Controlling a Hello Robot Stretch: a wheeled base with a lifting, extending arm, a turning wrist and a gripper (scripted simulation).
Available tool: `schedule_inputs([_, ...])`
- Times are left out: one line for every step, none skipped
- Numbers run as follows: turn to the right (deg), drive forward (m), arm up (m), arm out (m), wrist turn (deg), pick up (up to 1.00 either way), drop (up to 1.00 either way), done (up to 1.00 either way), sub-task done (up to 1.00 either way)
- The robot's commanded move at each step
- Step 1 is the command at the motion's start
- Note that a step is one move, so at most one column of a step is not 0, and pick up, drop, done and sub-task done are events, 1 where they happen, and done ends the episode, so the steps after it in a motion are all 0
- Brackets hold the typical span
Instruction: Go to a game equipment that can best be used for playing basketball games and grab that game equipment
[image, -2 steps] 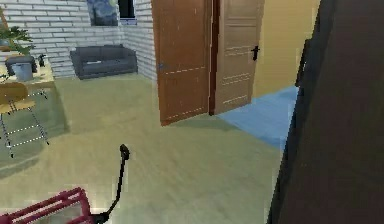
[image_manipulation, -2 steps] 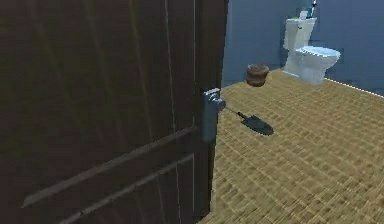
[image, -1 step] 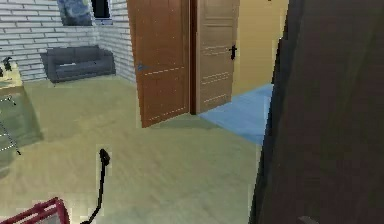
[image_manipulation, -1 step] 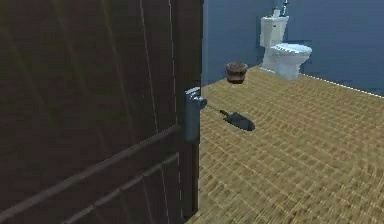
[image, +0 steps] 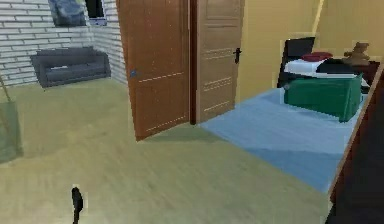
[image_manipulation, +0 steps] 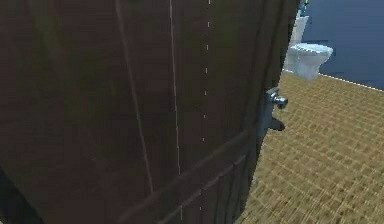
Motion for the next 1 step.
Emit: schedule_inputs([-6.0, 0.0, 0.0, 0.0, 0.0, 0.0, 0.0, 0.0, 0.0])
